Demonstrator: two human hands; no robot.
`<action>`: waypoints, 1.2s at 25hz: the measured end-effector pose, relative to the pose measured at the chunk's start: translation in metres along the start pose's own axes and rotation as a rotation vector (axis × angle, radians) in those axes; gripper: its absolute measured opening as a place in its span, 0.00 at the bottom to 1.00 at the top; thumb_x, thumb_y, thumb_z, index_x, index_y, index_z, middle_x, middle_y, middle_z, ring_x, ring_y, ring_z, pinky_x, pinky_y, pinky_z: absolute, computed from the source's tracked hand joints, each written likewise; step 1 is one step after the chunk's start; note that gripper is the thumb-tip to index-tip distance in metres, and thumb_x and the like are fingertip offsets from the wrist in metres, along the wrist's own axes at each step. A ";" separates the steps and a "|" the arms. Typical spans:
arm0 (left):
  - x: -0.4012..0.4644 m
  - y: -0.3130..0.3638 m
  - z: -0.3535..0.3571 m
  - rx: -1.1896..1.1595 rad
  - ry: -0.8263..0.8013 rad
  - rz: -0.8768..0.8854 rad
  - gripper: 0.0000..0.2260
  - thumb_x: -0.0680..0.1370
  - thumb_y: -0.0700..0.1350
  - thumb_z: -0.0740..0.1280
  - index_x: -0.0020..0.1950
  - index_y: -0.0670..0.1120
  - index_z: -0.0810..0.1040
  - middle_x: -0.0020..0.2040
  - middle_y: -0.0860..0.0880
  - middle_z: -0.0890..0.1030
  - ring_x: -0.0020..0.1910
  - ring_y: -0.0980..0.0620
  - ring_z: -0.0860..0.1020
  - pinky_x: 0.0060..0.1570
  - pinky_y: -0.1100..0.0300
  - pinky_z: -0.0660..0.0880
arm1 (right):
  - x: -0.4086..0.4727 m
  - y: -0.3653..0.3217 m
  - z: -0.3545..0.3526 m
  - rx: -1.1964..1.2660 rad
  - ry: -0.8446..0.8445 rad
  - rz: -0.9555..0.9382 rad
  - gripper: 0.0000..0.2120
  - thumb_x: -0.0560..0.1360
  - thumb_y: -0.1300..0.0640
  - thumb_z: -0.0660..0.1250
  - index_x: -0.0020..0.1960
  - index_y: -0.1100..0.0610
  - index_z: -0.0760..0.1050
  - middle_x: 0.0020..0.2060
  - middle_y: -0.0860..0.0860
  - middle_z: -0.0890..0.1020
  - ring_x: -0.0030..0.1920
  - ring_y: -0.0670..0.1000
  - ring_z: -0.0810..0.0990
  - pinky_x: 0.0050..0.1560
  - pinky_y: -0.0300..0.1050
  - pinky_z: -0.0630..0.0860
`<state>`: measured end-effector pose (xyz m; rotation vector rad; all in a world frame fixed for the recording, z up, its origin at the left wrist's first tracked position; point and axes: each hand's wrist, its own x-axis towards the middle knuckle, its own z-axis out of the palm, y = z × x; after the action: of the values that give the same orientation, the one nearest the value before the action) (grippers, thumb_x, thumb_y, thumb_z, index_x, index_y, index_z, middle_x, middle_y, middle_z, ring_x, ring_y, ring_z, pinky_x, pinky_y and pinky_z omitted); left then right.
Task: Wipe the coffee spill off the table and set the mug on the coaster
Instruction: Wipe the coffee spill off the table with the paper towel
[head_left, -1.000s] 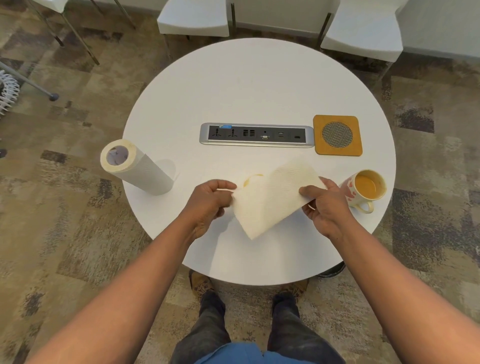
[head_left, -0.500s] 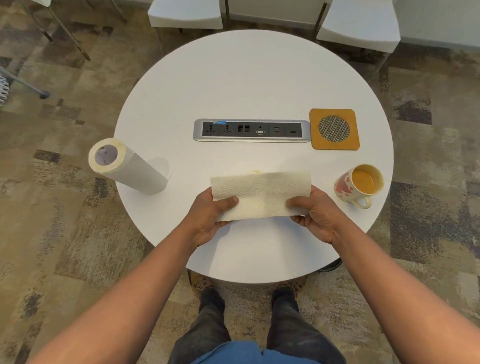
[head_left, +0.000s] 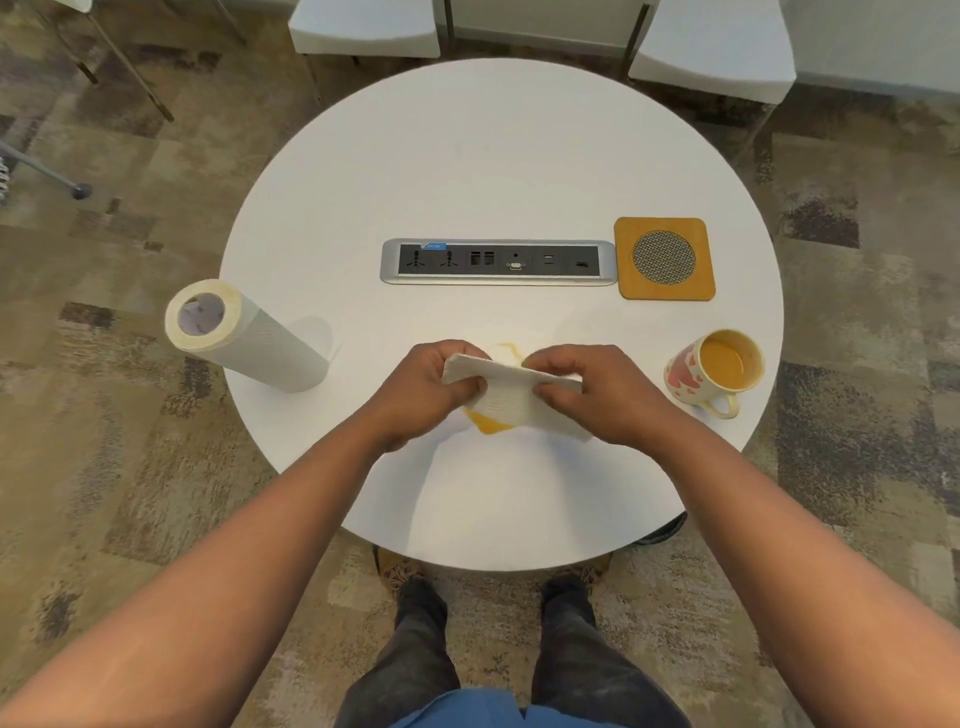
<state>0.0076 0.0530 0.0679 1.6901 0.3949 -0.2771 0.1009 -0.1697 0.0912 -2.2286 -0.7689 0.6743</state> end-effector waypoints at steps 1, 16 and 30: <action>0.005 0.001 0.000 -0.006 -0.001 0.008 0.13 0.78 0.33 0.69 0.47 0.52 0.83 0.41 0.55 0.83 0.42 0.55 0.79 0.45 0.59 0.76 | 0.002 -0.003 0.000 0.042 -0.039 0.025 0.12 0.76 0.57 0.69 0.57 0.45 0.82 0.51 0.40 0.84 0.46 0.41 0.79 0.50 0.43 0.75; 0.041 -0.136 -0.021 0.749 0.415 0.065 0.19 0.76 0.35 0.61 0.65 0.40 0.80 0.62 0.41 0.79 0.61 0.36 0.75 0.63 0.49 0.71 | 0.059 0.065 0.052 -0.447 0.229 0.169 0.06 0.72 0.63 0.64 0.48 0.59 0.74 0.44 0.57 0.77 0.43 0.62 0.75 0.39 0.52 0.74; 0.044 -0.168 -0.016 1.021 0.482 0.193 0.19 0.79 0.41 0.63 0.70 0.44 0.75 0.64 0.45 0.75 0.61 0.40 0.69 0.59 0.45 0.68 | 0.085 0.114 0.087 -0.156 0.141 0.142 0.24 0.82 0.50 0.51 0.76 0.52 0.66 0.78 0.48 0.63 0.81 0.52 0.51 0.73 0.53 0.51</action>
<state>-0.0216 0.0944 -0.0988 2.7980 0.4732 0.1196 0.1412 -0.1425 -0.0684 -2.4610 -0.6156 0.5314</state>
